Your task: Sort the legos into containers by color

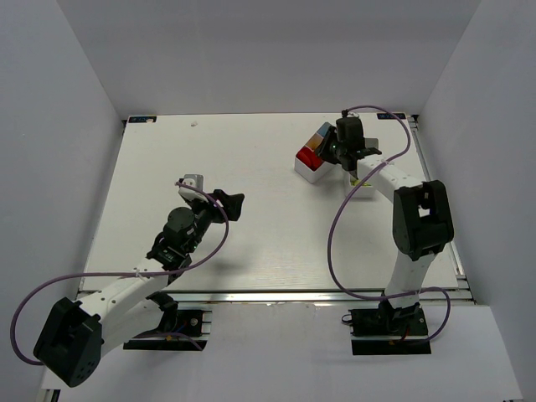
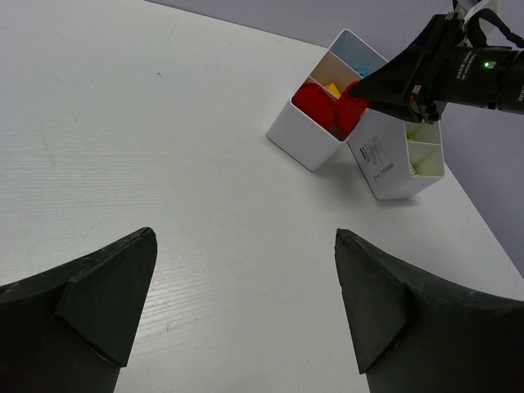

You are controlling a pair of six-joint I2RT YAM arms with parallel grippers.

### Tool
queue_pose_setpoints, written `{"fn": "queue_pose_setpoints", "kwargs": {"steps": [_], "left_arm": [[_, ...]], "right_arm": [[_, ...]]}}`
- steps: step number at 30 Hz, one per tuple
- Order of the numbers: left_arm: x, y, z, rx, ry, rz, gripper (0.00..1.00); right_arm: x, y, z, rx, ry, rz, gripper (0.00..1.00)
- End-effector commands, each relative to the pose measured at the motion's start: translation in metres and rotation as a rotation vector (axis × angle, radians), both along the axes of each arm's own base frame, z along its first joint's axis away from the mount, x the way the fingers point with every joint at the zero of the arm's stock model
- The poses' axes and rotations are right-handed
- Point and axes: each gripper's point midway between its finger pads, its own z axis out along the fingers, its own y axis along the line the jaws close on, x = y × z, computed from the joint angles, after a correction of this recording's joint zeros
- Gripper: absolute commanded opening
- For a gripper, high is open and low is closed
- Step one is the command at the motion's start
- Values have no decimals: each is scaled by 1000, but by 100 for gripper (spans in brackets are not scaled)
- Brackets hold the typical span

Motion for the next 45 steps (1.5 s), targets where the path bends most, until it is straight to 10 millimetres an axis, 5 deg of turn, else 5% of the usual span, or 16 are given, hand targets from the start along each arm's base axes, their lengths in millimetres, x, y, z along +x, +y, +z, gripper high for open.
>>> {"fn": "queue_pose_setpoints", "kwargs": {"steps": [1,6,16,18,21,24,26,27,37,45], "left_arm": [[-1,6,-1,-5,0,20,98],[-1,6,-3,-7,2,21,98],[-1,8,-6,-12,6,25,98],[-1,8,-7,-13,7,26,98],[-3,10,-9,-17,11,31,98],[-3,11,-10,-19,12,33,98],[-3,11,-9,-22,10,34,98],[-4,12,-10,-22,12,36,98],[-7,14,-10,-32,10,41,98],[-9,17,-11,-37,12,47,98]], "right_arm": [[10,8,14,2,-76,44,0],[12,13,24,1,-110,61,0],[8,8,11,-70,-92,50,0],[8,8,9,-74,-90,51,3],[6,9,7,-73,-84,58,22],[5,9,7,-71,-83,66,24],[1,12,8,-59,-82,82,13],[0,14,10,-47,-85,93,0],[1,25,52,55,-164,121,0],[-3,10,49,26,-141,42,0]]}}
